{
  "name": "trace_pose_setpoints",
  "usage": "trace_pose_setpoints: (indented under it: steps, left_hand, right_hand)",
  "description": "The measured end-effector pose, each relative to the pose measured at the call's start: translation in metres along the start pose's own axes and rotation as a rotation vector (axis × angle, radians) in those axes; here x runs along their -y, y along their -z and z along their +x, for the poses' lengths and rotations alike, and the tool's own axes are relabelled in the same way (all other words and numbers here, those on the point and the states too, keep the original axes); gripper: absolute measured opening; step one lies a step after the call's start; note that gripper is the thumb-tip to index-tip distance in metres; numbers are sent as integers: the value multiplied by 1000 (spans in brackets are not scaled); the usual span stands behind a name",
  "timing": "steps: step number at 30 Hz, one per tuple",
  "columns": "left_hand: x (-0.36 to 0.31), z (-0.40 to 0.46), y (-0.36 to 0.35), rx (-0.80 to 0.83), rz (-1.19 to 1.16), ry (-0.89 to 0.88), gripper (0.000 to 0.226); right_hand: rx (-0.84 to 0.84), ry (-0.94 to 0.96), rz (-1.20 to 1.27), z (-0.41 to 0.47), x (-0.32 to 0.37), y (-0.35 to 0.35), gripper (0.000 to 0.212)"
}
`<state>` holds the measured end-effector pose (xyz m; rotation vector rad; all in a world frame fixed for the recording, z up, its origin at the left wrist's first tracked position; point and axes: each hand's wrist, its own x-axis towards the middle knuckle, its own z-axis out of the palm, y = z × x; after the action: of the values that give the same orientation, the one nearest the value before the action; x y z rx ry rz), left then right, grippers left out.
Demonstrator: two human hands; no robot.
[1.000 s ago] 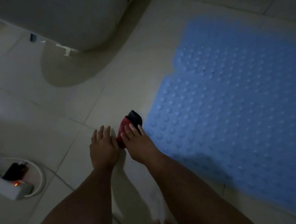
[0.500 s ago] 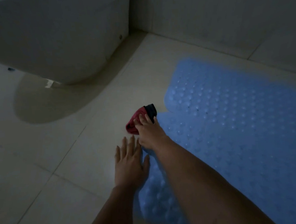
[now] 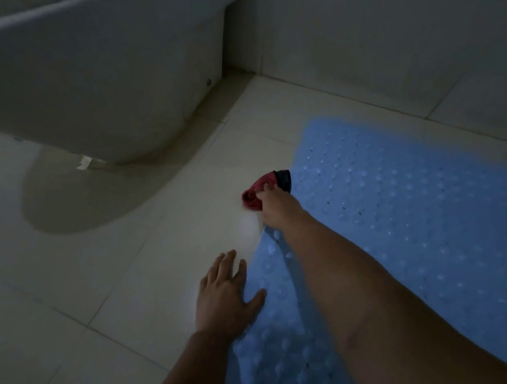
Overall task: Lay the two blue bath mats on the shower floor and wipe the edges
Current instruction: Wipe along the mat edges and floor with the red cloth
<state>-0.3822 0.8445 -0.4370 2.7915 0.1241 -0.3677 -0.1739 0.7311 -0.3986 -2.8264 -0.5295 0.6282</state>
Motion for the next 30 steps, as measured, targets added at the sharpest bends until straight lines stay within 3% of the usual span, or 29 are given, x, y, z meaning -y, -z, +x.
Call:
trace_pose_setpoints:
  steps: [3,7,10,11,13,14,19,22,25,30]
  left_hand:
    - [-1,12,49,156,-167,28,82]
    - [-14,9,118,-81,-482,173,86]
    - [-54,-14,173,-24,-826,209,89]
    - [-72,-22,197,9,-889,200,78]
    - [-104,-36,245,24,-860,148,30]
    - [-127,-45,281,33,-830,118,7]
    - [-213,-88,413,94,-902,57,22]
    - [-272,-125,523,168,-978,16,18]
    - [-313,-157,610,192,-1060,-42,9]
    - [-356,-216,731,224,-1007,-196,8]
  right_hand:
    - [24,-67,253,-19,12,20,43]
    - [12,-63,633,-82,26,55,40]
    - [57,-174,898,-146,25,111,33]
    - [69,-217,978,-169,24,137,33]
    - [93,-275,1101,-213,23,192,32]
    - [81,-319,1118,-238,23,232,31]
    - [-25,-407,1169,-332,31,378,21]
    - [-121,-460,1170,-410,49,483,46]
    - [-204,-556,1209,-475,69,557,57]
    - [-404,-619,1193,-564,99,663,31]
